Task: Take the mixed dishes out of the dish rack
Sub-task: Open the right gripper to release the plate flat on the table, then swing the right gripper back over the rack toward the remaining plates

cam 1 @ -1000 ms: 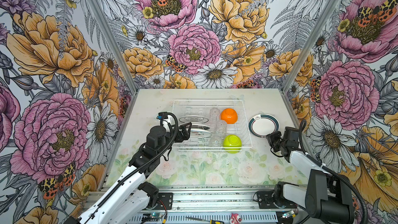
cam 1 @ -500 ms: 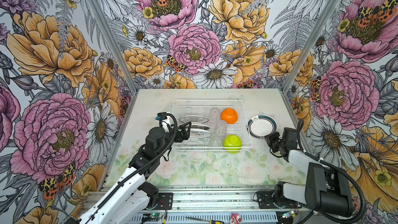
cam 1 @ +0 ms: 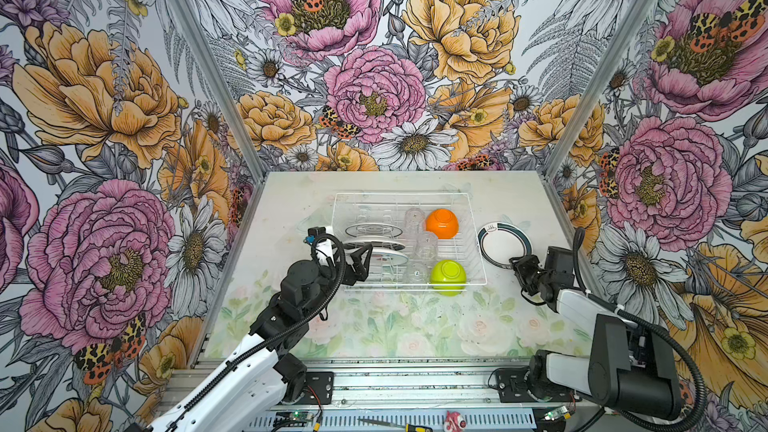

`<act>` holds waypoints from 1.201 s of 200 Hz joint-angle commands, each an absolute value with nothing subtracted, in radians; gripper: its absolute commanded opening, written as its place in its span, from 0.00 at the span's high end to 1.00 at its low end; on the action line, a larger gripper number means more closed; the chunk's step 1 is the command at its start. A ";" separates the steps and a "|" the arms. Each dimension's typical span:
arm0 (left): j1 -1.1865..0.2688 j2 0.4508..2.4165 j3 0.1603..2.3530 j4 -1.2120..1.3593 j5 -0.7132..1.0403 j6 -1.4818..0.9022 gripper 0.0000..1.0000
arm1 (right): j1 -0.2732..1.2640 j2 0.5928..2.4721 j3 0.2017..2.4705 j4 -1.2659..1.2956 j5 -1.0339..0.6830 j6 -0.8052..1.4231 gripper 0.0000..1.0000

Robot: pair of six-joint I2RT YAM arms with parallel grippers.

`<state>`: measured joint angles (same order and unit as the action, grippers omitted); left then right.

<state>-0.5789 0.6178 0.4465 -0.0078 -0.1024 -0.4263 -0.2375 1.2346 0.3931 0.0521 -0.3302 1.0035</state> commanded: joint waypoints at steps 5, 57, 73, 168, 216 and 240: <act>-0.578 0.545 0.399 0.051 -0.201 -0.408 0.01 | -0.245 1.153 0.380 0.013 -0.281 0.962 0.50; -0.572 0.549 0.385 0.042 -0.202 -0.431 0.01 | -0.173 0.979 0.407 -0.023 -0.330 0.874 0.49; -0.571 0.557 0.384 0.045 -0.202 -0.434 0.01 | -0.078 0.922 0.455 -0.039 -0.321 0.806 0.49; -0.539 0.597 0.399 0.010 -0.200 -0.483 0.01 | 0.465 1.150 0.865 -0.197 -0.223 0.352 0.50; -0.534 0.577 0.394 -0.005 -0.243 -0.496 0.01 | 0.633 1.334 1.026 -0.199 -0.249 0.239 0.51; -0.534 0.562 0.397 -0.012 -0.241 -0.510 0.01 | 0.676 1.390 1.081 -0.199 -0.258 0.238 0.51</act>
<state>-0.5446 0.5835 0.3981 0.0017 -0.2146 -0.4858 0.6430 1.3556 1.0073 -0.1993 -0.2489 0.2897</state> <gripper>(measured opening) 0.986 0.488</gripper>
